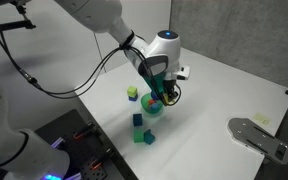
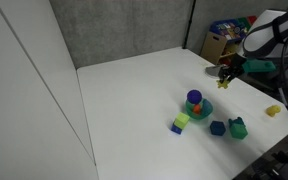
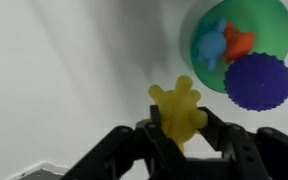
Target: Remove the yellow object from the bowl
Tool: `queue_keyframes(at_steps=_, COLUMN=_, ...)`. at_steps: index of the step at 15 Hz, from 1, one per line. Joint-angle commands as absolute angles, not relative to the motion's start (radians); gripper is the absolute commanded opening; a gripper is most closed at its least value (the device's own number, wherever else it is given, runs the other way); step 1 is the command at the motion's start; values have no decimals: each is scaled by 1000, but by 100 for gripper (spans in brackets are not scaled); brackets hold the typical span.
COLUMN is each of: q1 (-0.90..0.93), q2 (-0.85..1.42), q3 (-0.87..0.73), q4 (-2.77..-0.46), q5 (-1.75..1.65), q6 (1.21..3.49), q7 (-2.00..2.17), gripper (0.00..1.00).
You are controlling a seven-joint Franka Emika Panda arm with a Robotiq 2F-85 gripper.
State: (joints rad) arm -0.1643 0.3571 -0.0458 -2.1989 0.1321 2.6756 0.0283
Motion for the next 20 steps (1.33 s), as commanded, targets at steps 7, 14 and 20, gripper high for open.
queue_keyframes(at_steps=7, q1=-258, q2=505, q3=-91, q4=-2101, q5=153, q6=2635, q7=-5, gripper=24)
queue_keyframes(at_steps=14, q1=-264, q2=510, q3=-79, q4=-2090, q5=155, q6=2603, q7=-14, gripper=98)
queue_keyframes(at_steps=20, q1=-272, q2=440, q3=-32, q4=-2117, q5=186, q6=2499, q7=-71, gripper=100)
